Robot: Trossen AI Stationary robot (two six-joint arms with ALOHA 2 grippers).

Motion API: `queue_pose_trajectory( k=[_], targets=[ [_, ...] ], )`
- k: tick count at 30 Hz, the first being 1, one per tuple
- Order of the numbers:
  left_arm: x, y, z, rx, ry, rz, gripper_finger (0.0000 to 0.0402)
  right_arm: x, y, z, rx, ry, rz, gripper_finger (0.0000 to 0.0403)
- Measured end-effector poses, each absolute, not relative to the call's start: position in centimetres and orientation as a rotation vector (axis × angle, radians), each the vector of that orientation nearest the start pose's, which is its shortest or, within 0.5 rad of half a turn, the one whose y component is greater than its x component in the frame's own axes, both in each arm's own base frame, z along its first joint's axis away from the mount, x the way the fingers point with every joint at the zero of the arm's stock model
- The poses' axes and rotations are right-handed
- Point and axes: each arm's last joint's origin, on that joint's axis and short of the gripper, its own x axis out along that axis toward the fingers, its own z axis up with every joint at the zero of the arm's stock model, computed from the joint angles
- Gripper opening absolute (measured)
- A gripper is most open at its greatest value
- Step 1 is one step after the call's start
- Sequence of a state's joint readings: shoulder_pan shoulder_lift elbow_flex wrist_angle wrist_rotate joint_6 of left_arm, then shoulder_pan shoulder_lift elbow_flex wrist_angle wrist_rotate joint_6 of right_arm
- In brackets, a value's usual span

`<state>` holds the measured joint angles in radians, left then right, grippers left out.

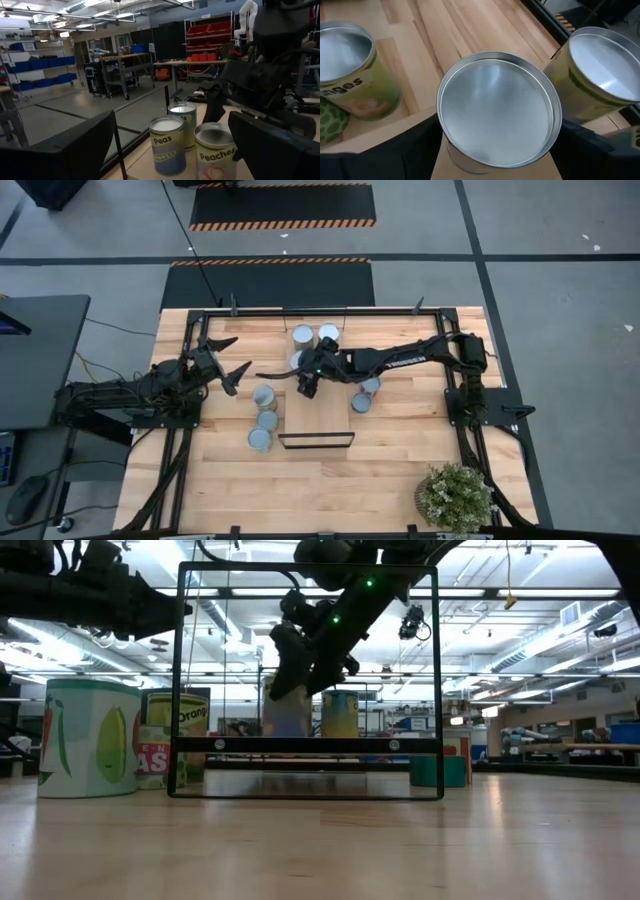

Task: Pick and place cans onto a shelf
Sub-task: Put the canned peaches onto the shelf

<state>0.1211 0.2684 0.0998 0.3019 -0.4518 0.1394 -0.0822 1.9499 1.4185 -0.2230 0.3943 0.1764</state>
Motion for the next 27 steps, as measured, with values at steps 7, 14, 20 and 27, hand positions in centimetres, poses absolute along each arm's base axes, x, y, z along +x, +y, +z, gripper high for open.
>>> queue_pose_trajectory(
  k=[7, 14, 20, 27],
  targets=[
    [10.8, 2.6, 20.4, 0.112, -0.092, 0.579, 0.0396, 42.6, -5.7, 20.9, 0.067, 0.709, -0.541, 0.0339],
    [10.8, 2.6, 20.4, 0.095, -0.096, 0.578, 0.0396, 42.3, -5.9, 20.0, 0.062, 0.765, -0.529, 0.0369],
    [10.8, 2.6, 20.3, 0.092, -0.091, 0.577, 0.0396, 42.3, -5.8, 20.4, 0.048, 0.761, -0.526, 0.0385],
    [10.8, 2.6, 20.2, 0.093, -0.083, 0.577, 0.0396, 42.0, -4.8, 22.1, 0.012, 0.813, -0.533, 0.0385]
  ],
)
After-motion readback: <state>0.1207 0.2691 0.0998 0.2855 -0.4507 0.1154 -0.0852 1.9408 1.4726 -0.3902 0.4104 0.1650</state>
